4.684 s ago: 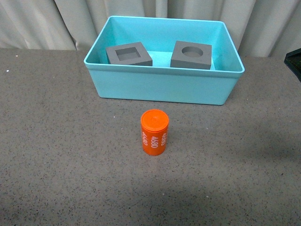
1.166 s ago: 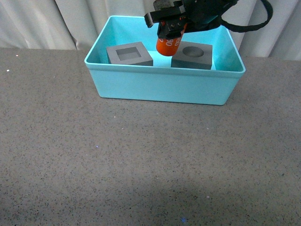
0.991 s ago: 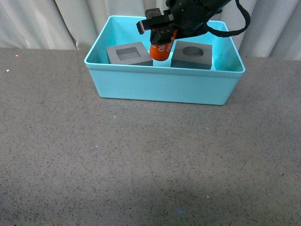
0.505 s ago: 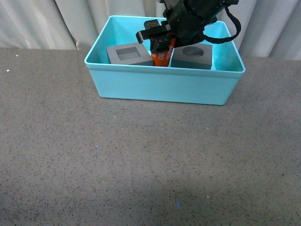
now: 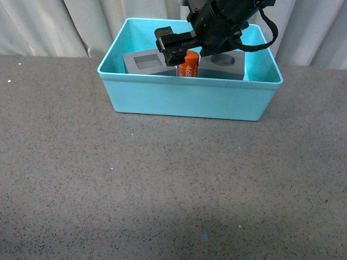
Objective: Place gray and orange parts in blue box
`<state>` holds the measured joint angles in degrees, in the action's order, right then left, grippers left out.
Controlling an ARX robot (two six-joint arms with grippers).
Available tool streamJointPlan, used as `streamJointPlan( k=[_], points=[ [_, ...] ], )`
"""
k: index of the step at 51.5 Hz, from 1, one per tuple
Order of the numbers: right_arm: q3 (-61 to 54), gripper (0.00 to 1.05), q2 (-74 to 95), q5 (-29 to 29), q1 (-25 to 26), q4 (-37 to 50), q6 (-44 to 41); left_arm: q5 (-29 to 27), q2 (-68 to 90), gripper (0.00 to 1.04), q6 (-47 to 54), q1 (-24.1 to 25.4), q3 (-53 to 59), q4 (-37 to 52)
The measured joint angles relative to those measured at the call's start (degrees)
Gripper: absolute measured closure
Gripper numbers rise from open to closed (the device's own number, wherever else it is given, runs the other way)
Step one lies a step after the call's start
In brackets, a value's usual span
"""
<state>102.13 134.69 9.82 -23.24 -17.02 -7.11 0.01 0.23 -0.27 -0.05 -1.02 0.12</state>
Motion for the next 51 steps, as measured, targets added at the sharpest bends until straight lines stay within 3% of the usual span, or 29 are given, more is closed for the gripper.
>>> streamJointPlan(
  k=[4,25,36,46,51],
  points=[
    [-0.5,0.08,-0.2,-0.1,0.0,0.2,0.1,0.0,0.0,0.07,0.0,0.0,0.0,0.0],
    [-18.5,0.1,-16.0,-2.8,2.1,12.2,3.4,0.0,0.0,0.07,0.0,0.0,0.0,0.0],
    [-35.4,0.1,-30.2,-8.4,4.3,23.6,6.6,0.0,0.0,0.07,0.0,0.0,0.0,0.0],
    [-50.7,0.1,-43.9,-18.3,6.5,33.5,10.4,0.0,0.0,0.07,0.0,0.0,0.0,0.0],
    [-57.5,0.1,-49.8,-21.1,7.2,34.4,11.5,0.0,0.0,0.07,0.0,0.0,0.0,0.0]
  ],
)
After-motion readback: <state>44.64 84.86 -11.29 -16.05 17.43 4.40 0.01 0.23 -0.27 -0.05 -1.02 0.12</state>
